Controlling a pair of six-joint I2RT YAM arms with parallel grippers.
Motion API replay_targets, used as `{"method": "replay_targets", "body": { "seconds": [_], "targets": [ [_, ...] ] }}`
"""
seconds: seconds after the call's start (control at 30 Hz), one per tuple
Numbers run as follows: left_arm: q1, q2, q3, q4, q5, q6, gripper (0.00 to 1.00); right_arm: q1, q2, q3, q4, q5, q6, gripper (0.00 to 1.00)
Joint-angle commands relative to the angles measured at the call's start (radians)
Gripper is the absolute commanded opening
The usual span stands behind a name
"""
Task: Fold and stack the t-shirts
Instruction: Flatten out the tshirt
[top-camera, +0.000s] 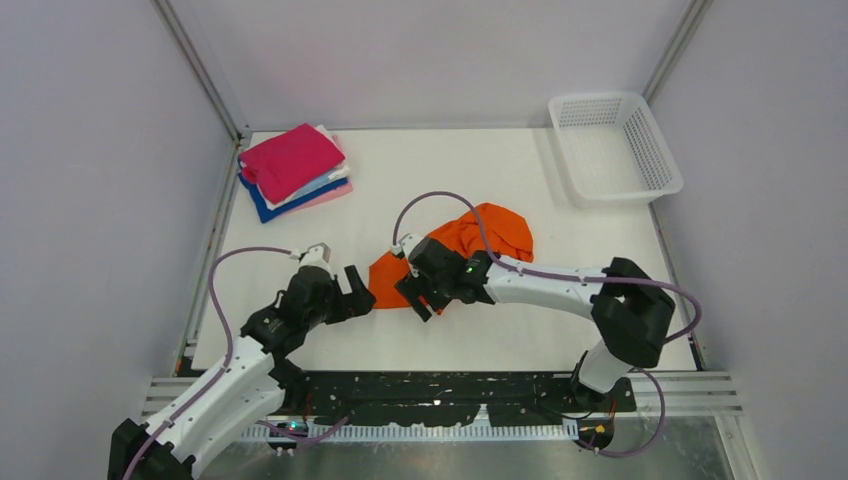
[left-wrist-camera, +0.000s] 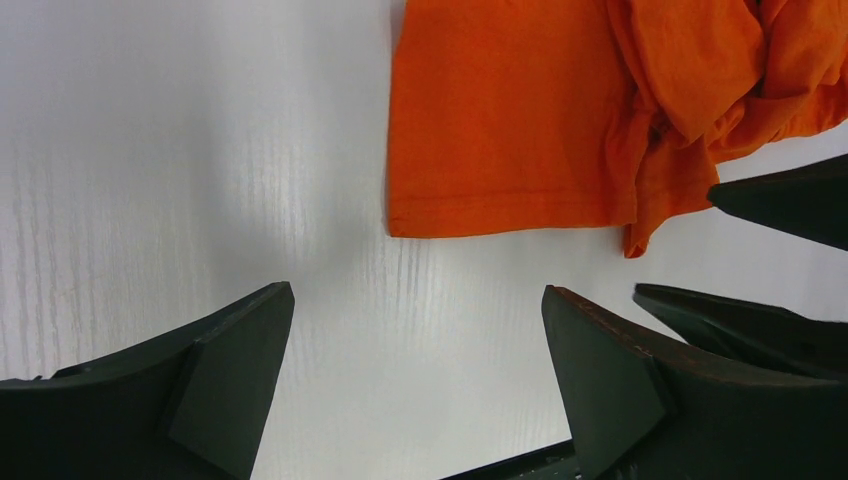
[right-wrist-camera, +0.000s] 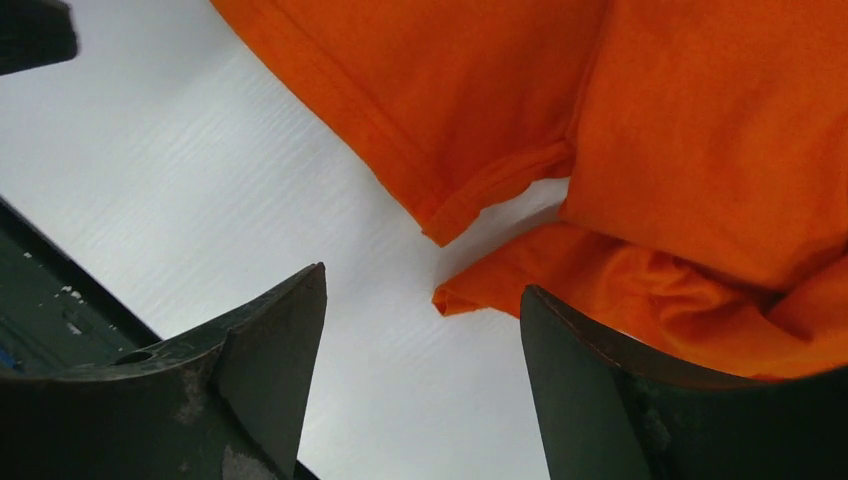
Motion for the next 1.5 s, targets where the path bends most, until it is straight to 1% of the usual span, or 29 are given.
{"method": "replay_targets", "body": {
  "seconds": [0.0,0.1,0.3,0.5,0.57,0.6,0.63,0.67,0.73,0.8,0.83,0.93,1.07,1.17,1.33,1.47],
  "targets": [
    [-0.001,-0.019,0.014,-0.006,-0.027,-0.008,1.00,-0.004,0.115,0.096,-0.048,0.009,-0.024,0.75],
    [-0.002,-0.021,0.011,-0.007,-0.028,-0.008,1.00,-0.018,0.144,0.082,-0.056,0.007,-0.005,0.73],
    [-0.001,-0.007,0.011,0.002,-0.029,-0.007,1.00,-0.070,0.166,0.018,-0.040,0.001,0.016,0.71],
    [-0.001,0.025,0.018,0.018,-0.026,-0.007,1.00,-0.101,0.200,-0.002,0.002,0.006,0.039,0.61],
    [-0.001,0.038,0.020,0.023,-0.025,-0.007,1.00,-0.103,0.209,-0.002,0.007,0.022,0.052,0.51],
    [-0.001,0.045,0.019,0.026,-0.022,-0.007,1.00,-0.103,0.212,-0.004,0.008,0.025,0.062,0.39],
    [-0.001,0.051,0.020,0.032,-0.020,-0.007,1.00,-0.103,0.211,-0.007,0.010,0.035,0.069,0.32],
    [-0.001,0.059,0.020,0.036,-0.017,-0.007,1.00,-0.106,0.203,-0.010,0.009,0.043,0.083,0.21],
    [-0.002,0.075,0.023,0.042,-0.014,-0.007,1.00,-0.106,0.174,-0.024,0.011,0.070,0.104,0.10],
    [-0.002,0.098,0.030,0.047,-0.016,-0.007,1.00,-0.108,0.117,-0.046,0.017,0.090,0.127,0.06],
    [-0.002,0.111,0.035,0.048,-0.019,-0.007,1.00,-0.109,0.094,-0.066,0.029,0.093,0.133,0.05],
    [-0.001,0.168,0.061,0.056,-0.020,-0.007,1.00,-0.120,-0.043,-0.114,0.051,0.094,0.175,0.05],
    [-0.001,0.265,0.093,0.081,0.011,-0.005,0.99,-0.163,-0.226,-0.183,0.063,0.118,0.223,0.05],
    [-0.002,0.333,0.107,0.107,0.031,-0.001,0.89,-0.223,-0.380,-0.238,0.064,0.126,0.240,0.05],
    [-0.004,0.461,0.143,0.154,0.057,0.001,0.77,-0.308,-0.564,-0.325,0.053,0.108,0.244,0.05],
    [-0.024,0.560,0.185,0.171,0.066,0.001,0.66,-0.356,-0.613,-0.355,0.036,0.109,0.242,0.05]
  ]
}}
